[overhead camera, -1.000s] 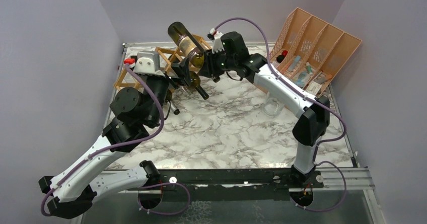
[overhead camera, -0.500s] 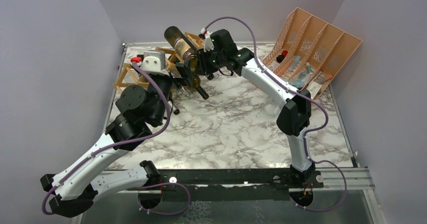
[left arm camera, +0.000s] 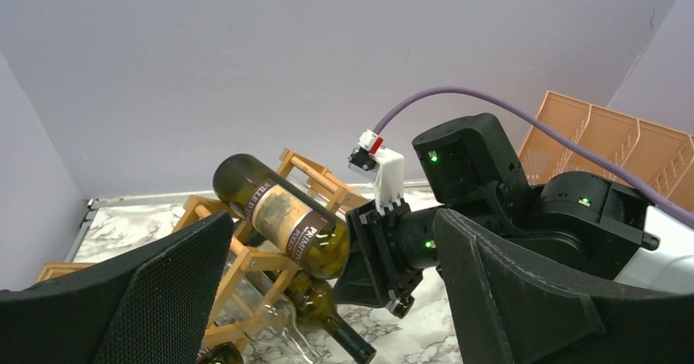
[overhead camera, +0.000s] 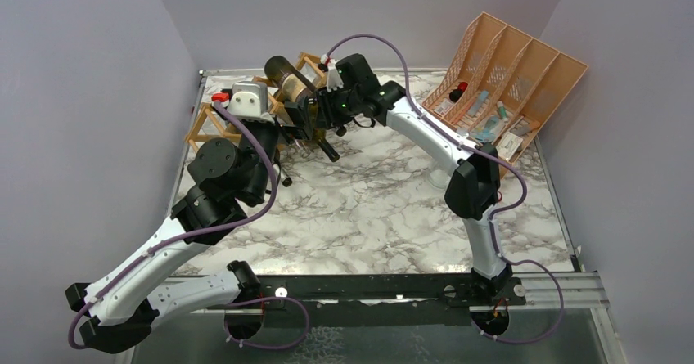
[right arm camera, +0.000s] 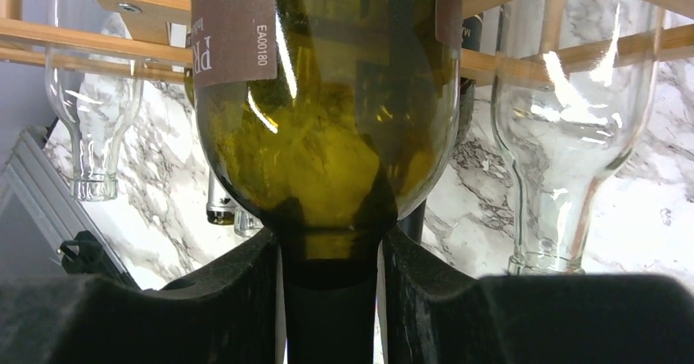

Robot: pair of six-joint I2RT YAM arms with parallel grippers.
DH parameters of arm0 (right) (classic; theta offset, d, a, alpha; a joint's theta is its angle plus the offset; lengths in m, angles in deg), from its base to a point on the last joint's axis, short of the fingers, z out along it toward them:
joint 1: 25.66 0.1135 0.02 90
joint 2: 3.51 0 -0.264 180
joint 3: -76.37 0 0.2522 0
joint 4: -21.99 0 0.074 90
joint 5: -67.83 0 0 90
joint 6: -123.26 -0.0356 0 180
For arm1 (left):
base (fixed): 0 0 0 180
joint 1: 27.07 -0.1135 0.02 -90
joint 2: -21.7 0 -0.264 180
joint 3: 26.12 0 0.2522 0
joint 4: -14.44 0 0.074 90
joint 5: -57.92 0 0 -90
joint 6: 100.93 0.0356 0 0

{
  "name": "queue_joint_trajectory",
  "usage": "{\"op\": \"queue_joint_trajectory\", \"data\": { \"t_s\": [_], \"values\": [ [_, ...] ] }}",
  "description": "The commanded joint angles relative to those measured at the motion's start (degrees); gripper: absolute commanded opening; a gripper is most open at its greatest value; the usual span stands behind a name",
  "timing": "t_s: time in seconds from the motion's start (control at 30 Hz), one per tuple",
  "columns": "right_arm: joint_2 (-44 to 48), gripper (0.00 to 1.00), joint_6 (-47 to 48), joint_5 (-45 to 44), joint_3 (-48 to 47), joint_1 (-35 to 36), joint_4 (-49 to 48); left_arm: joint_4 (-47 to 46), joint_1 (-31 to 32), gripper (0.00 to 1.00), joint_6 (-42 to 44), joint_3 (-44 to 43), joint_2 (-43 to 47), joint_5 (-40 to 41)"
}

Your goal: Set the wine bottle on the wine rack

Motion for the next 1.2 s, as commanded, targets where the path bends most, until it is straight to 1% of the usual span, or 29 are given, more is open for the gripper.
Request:
{"op": "queue_joint_trajectory", "data": {
  "t_s": [0.0,0.23,0.43,0.6,0.67,0.77,0.93,1.07,1.17],
  "values": [
    [-0.55,0.42,0.71,0.11,-3.61,0.22,-5.84,0.07,-0.17,0.99,0.69,-0.38,0.86,1.27],
    [0.26,0.62,0.27,-0.17,-2.32,0.23,-7.44,0.15,-0.17,0.99,0.71,-0.18,1.06,1.3],
    [3.13,0.74,-0.03,-1.71,0.14,0.23,-9.47,0.32,-0.17,0.99,0.64,-0.17,1.22,1.37],
    [8.62,0.83,-0.19,-4.56,4.67,0.14,-12.54,0.32,-0.13,0.99,0.47,-0.31,1.73,0.9],
    [12.23,0.85,0.02,-7.16,7.84,0.13,-14.35,0.46,-0.16,0.99,0.38,-0.35,2.03,0.62],
    [18.9,0.87,0.61,-11.96,15.01,0.13,-17.79,0.64,-0.17,0.99,0.12,-0.18,2.46,0.14],
    [31.4,0.87,3.14,-23.78,29.86,0.05,-21.32,0.43,-0.17,0.99,-0.08,0.59,2.75,-1.09],
    [40.9,0.88,5.93,-35.21,38.13,0.01,-20.49,-0.35,-0.17,0.99,-0.3,1.37,2.27,-3.11],
    [44.81,0.9,6.7,-43.79,40.3,-0.88,-16.03,-0.18,-0.17,0.99,-1.28,2.33,1.65,-5.59]
  ]
}}
